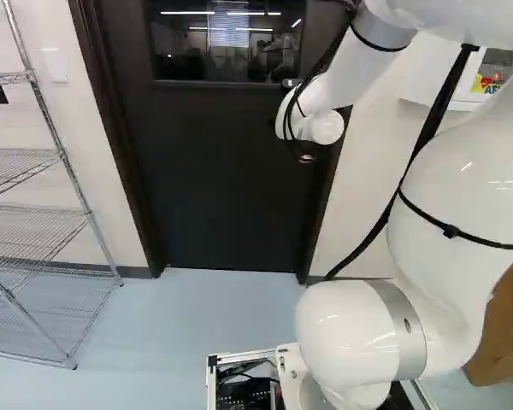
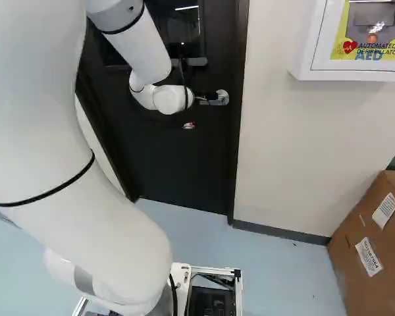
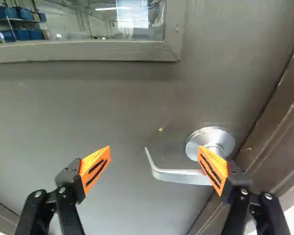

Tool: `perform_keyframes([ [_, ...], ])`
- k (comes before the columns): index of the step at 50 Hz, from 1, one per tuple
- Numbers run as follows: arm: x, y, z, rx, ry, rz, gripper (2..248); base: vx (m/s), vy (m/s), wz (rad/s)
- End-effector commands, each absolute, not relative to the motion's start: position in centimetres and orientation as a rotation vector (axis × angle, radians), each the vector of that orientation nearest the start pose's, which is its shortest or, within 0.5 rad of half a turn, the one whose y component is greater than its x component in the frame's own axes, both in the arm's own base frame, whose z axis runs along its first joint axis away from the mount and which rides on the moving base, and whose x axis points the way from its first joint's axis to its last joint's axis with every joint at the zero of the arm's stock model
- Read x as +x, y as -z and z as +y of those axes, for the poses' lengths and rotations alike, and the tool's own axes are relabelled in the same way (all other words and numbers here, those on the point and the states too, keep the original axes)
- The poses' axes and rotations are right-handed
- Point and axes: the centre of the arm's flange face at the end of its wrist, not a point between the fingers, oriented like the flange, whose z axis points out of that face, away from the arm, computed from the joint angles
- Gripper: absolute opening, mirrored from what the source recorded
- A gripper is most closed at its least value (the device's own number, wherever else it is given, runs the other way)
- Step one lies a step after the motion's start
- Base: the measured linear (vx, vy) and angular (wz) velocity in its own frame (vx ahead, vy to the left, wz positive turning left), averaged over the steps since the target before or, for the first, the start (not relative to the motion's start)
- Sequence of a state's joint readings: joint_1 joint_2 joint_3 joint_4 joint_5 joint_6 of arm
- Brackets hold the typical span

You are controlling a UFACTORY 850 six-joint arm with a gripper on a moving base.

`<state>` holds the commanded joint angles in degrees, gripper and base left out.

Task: Open the door and move inside

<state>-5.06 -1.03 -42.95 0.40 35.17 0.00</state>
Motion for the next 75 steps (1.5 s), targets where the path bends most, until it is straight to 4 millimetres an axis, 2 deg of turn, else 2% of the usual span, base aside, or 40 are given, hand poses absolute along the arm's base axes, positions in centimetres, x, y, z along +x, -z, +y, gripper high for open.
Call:
perform_keyframes([
  [75, 50.2, -43.8, -4.2, -2.642, 1.781, 0.12, 247, 0.0, 0.0, 0.0],
])
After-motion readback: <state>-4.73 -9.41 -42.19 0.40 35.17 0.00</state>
